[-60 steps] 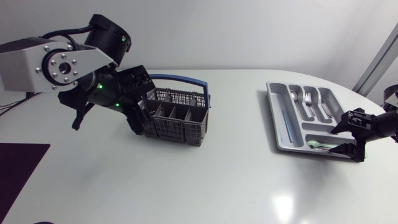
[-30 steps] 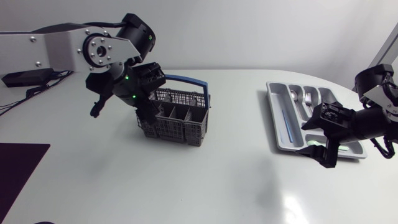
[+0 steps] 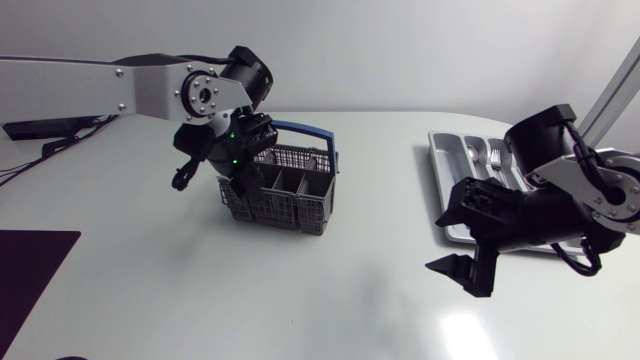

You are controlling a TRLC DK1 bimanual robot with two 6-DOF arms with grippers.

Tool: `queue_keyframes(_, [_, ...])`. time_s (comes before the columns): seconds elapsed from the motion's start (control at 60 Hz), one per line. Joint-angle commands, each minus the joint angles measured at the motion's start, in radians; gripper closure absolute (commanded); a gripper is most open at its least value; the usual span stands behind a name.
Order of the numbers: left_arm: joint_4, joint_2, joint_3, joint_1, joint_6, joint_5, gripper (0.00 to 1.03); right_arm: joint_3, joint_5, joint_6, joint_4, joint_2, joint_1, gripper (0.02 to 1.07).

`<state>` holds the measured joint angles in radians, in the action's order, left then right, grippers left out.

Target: Unload the cutlery basket into the drawer organizer.

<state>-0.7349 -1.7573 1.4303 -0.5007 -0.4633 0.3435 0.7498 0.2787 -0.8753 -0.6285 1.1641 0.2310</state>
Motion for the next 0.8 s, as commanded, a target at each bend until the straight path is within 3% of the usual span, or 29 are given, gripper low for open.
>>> queue_keyframes(0.0, [0.002, -0.036, 0.033, -0.001, 0.026, 0.014, 0.49, -0.04, -0.018, 0.061, 0.001, -0.011, 0.041, 0.07])
queue_keyframes(0.783, [0.032, -0.131, 0.073, 0.033, 0.061, 0.058, 0.61, -0.122, -0.036, 0.193, 0.093, -0.027, 0.2, 0.07])
